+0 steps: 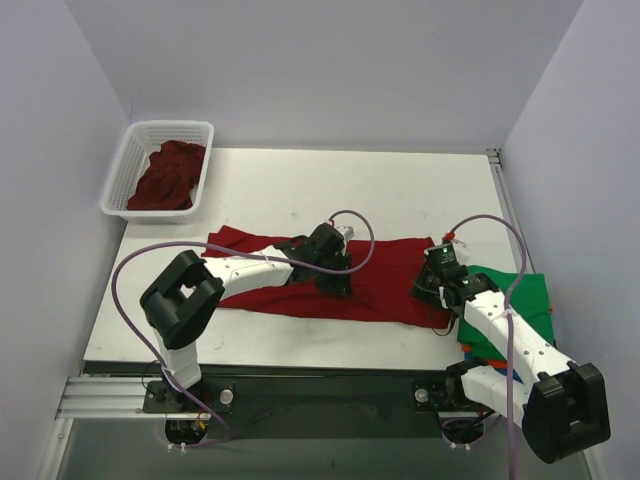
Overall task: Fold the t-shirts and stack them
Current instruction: Rotate the tshirt 90 degrees
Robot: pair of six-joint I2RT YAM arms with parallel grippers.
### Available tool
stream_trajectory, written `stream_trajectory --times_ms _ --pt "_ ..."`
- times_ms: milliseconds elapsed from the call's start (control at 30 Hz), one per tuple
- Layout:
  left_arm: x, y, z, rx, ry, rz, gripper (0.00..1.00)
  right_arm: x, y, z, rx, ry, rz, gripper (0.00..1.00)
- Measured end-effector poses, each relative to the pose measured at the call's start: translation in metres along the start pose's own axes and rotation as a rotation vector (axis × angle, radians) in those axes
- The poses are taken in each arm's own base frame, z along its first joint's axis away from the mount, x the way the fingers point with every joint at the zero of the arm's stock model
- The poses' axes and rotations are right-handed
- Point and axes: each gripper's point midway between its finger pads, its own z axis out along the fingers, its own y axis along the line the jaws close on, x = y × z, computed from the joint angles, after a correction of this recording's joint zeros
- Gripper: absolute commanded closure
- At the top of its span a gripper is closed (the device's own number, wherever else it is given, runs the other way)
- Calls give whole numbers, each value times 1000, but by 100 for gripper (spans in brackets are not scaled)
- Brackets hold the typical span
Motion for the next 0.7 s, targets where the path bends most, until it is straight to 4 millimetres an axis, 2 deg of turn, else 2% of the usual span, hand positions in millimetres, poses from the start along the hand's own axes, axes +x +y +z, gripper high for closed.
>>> stream_trajectory --times_ms 167,267,367,433,533,633,700 --pt "4 7 -3 -15 18 -4 52 3 1 6 4 19 -2 70" --pt "-1 7 -10 -8 6 -1 53 7 1 13 18 46 0 71" --pt "-15 11 -26 -14 -37 -10 57 13 -1 22 46 82 5 70" --pt "-30 22 -36 -50 -83 -21 61 15 -1 27 59 99 12 70" --pt "-40 47 -42 -141 -120 -33 65 17 -2 35 78 117 23 69" --pt "-32 69 -38 -222 -105 -40 68 15 -2 43 106 139 38 69" --pt "-18 83 -33 -263 -78 -45 71 7 1 50 120 149 48 70"
